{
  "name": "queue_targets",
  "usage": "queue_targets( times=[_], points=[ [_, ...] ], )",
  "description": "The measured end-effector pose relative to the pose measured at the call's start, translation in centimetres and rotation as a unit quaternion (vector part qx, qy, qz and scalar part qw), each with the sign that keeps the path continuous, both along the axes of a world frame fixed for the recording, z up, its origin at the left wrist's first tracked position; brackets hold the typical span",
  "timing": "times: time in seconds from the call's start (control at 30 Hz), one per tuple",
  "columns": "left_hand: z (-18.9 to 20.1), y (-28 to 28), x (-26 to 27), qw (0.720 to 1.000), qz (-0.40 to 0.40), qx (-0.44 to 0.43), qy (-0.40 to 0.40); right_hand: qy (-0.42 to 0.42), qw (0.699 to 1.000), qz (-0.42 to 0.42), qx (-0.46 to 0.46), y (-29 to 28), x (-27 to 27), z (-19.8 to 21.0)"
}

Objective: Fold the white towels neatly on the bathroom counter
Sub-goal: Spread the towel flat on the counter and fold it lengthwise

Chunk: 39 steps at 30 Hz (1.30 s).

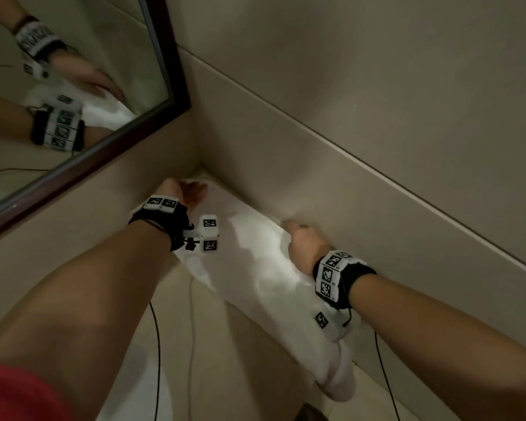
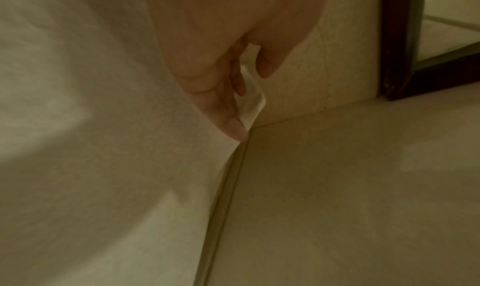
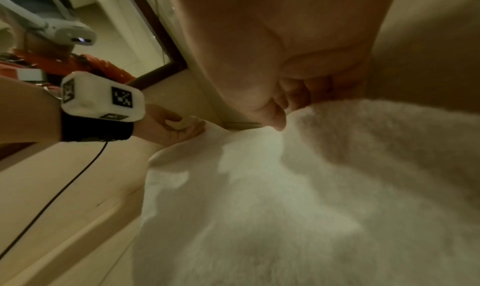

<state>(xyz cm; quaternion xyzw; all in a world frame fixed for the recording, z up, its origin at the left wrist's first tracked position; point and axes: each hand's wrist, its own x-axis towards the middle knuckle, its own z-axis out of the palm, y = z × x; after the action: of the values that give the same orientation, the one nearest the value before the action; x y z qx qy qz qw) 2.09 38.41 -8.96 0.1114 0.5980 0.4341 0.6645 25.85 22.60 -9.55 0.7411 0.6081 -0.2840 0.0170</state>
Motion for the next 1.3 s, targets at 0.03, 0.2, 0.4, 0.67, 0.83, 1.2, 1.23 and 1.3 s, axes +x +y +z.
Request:
queue_targets(
  times=[0.03, 0.2, 0.4, 0.67, 0.83, 1.2, 1.23, 1.3],
  points=[
    [-0.3, 0.0, 0.1, 1.0, 0.014, -0.007, -0.015, 0.0, 1.0, 0.011, -0.008, 0.0, -0.3, -0.1],
    [-0.9, 0.3, -0.1, 0.998, -0.042, -0.022, 0.039, -0.02, 0.997, 0.076, 0.007, 0.6, -1.4, -0.1],
    [-0.8, -0.6, -2.8, 0.947, -0.201, 0.001, 0.25, -0.02, 0.988, 0.148, 0.036, 3.1, -4.3, -0.1],
    [-1.5, -2.7, -7.8, 0.815, -0.257, 0.011, 0.519, -0.011, 0.985, 0.168, 0.02, 7.7, -8.4, 0.1],
    [-1.1, -3.0, -9.6, 0.799, -0.269, -0.06, 0.535, -0.004, 0.992, 0.124, -0.009, 10.7, -9.9, -0.8],
    [-7.7, -2.0, -12.7, 0.848, -0.289, -0.071, 0.439, -0.013, 0.994, 0.102, -0.029, 13.1, -10.0, -2.1],
    [-6.9, -2.3, -12.6, 0.858, -0.28, -0.069, 0.425, -0.002, 0.995, 0.1, -0.024, 13.2, -10.0, -2.2],
    [-4.8, -3.0, -12.1, 0.877, -0.26, -0.065, 0.398, 0.025, 0.995, 0.095, -0.019, 13.3, -10.0, -2.1]
  ],
)
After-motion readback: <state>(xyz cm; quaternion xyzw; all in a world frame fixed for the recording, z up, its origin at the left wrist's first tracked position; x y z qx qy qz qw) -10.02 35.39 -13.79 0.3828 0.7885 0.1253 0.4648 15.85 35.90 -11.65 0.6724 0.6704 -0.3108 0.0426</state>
